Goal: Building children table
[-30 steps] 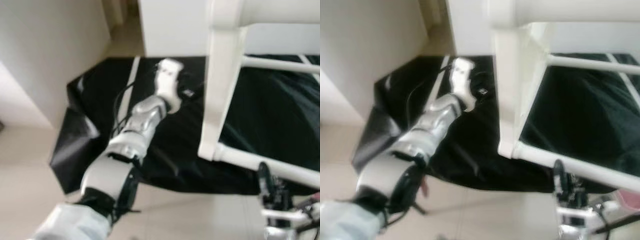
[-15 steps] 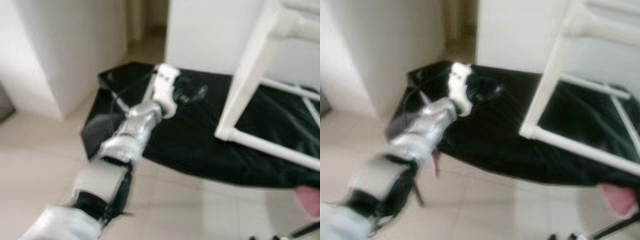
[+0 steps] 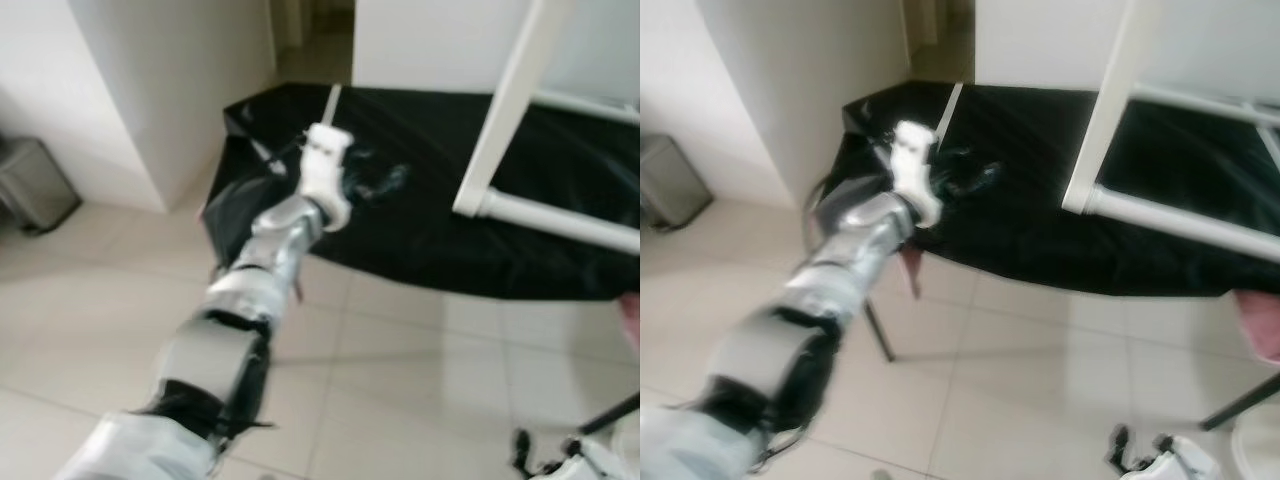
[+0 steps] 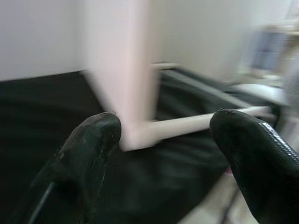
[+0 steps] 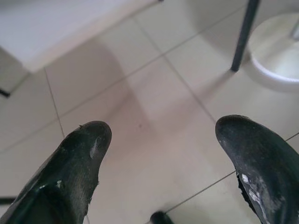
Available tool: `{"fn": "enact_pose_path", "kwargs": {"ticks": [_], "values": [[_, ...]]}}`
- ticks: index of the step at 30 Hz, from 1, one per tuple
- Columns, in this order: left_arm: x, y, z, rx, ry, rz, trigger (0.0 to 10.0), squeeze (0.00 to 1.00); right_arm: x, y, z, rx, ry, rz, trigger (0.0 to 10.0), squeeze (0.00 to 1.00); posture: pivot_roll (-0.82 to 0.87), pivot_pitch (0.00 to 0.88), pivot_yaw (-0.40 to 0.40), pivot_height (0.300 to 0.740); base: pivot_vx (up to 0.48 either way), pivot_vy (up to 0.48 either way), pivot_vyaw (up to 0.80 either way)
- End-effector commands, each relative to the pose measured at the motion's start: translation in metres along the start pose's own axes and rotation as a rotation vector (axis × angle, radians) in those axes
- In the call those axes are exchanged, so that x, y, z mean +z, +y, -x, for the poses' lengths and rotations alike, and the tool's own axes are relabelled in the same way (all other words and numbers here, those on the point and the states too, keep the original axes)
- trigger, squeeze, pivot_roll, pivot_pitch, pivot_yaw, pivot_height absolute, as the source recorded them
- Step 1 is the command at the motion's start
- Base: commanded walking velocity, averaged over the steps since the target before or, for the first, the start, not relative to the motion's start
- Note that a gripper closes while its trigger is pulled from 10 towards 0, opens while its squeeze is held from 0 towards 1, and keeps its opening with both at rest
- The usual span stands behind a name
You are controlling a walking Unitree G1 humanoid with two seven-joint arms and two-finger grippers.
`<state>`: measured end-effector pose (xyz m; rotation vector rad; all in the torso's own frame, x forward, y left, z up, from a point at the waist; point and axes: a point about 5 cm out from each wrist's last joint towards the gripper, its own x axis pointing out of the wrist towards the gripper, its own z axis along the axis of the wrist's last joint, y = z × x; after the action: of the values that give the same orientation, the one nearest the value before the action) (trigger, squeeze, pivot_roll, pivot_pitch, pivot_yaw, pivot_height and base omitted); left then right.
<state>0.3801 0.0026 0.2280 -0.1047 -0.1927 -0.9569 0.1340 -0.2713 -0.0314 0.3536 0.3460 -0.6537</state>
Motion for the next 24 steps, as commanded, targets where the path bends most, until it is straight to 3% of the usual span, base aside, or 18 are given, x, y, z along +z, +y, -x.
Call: {"fn": "enact_pose_path", "kwargs": {"ticks": [1,24], "values": [[0.0012,0.0042,0.0026,0.002,0.011,-0.016,10.0,0.00,-0.0231,-0.0081,0.1327,0.306,-0.368,0.087,10.0,0.00,-0.27,0.128,0.203,0.740,-0.277,0.000,0.00],[0.0012,0.0042,0.0026,0.002,0.011,-0.016,10.0,0.00,-0.0231,-0.0081,0.1327,0.306,-0.368,0.087,10.0,0.00,-0.27,0.128,0.203,0.740,-0.277,0.000,0.00]]}}
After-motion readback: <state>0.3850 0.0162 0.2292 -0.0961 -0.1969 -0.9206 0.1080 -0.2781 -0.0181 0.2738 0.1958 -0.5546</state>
